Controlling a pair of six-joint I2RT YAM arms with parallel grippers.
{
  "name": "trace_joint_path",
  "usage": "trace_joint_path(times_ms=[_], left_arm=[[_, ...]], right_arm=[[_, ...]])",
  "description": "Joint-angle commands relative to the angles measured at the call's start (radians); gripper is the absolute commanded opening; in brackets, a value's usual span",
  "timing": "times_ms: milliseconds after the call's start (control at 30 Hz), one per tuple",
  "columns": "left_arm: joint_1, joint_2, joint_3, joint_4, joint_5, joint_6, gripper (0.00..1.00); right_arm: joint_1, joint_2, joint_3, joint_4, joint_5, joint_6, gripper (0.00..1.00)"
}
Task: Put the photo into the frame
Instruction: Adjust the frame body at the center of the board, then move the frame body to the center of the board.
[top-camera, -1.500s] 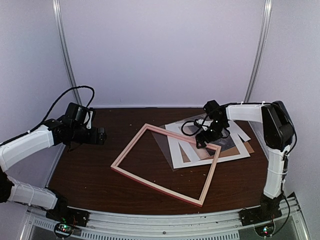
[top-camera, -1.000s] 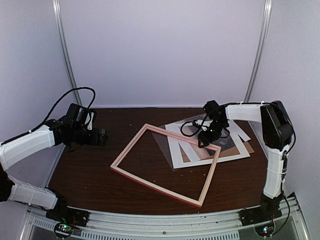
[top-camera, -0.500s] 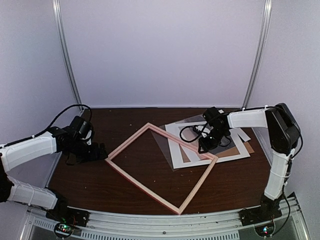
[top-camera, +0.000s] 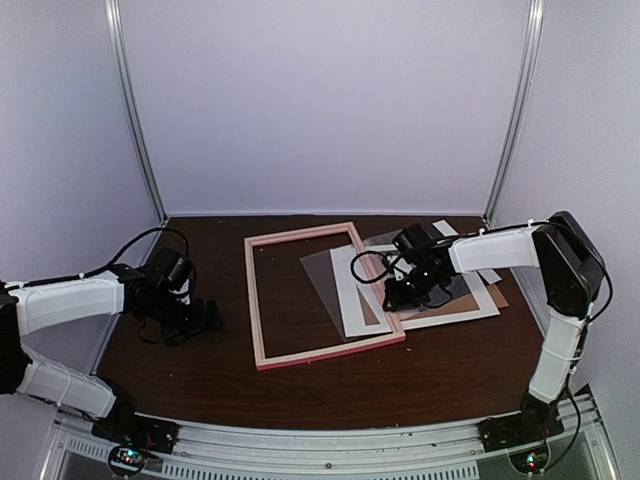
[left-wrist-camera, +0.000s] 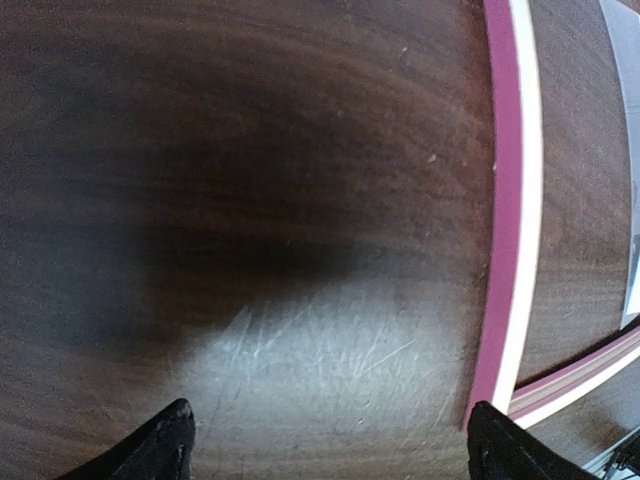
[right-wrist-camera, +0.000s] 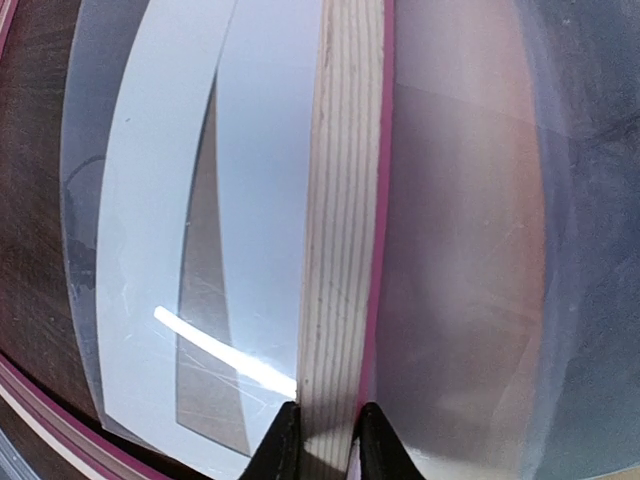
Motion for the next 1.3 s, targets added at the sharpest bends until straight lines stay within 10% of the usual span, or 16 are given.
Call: trace_joint_path(times_ms=[0,567,933,1267], left_arm=[[-0.003,0.079,0.094,0.087,0.012,0.045,0.94],[-0.003,0.424,0.296,0.056,-0.186,0.232,0.7],[0.0,0.491,0.312,-0.007,-0.373,0.315,0.27],[0.08,0.395,0.185,-0.041,-0.469,0.302,0.23]], right_arm=[[0.068,-0.036,-0.029,0.083,0.017,0.12,0.21],[0.284,-0.055,-0.06,0.203,0.018,0.29,0.38],[0.275,-0.117,-0.031,0.055,0.139,0.196,0.58],[0.117,-0.204,-0.034,-0.067,0.264,0.098,0.7]])
